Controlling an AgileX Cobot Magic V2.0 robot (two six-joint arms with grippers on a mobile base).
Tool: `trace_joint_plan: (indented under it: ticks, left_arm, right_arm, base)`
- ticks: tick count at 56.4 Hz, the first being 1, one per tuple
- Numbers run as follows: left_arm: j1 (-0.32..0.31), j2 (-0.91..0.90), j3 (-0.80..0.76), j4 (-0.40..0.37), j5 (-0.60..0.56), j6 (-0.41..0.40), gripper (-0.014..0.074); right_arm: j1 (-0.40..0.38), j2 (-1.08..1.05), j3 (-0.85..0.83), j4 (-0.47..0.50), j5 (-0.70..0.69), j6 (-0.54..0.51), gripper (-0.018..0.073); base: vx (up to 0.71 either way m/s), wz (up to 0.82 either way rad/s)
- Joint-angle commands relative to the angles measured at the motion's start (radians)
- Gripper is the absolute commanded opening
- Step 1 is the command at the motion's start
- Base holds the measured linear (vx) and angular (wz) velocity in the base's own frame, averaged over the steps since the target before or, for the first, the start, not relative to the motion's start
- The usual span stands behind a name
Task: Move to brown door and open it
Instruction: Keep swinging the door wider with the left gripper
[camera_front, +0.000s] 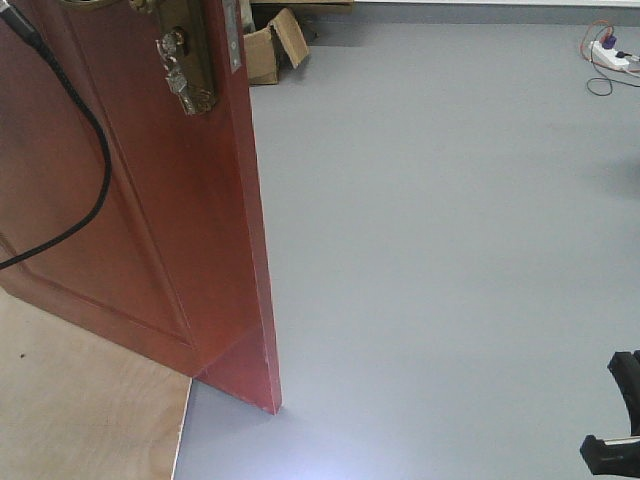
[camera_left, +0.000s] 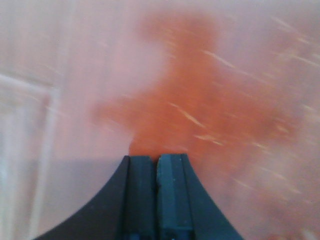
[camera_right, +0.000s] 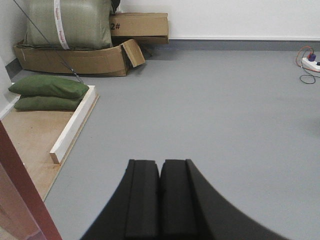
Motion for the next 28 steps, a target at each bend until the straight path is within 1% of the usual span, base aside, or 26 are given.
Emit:
trace_joint_plan:
  ticks: [1,28]
  left_arm:
    - [-0.003,-0.035,-0.028,-0.022,-0.005,0.0,0.0067]
    - [-0.003,-0.035,-0.028,-0.022,-0.005,0.0,0.0067]
  right_arm:
    - [0.002,-0.006,0.004,-0.003,-0.078,-0.006,0.0]
    - [0.002,-0.006,0.004,-0.003,-0.078,-0.006,0.0]
  base:
    - [0.14,-0.03]
    - [0.18,-0.04]
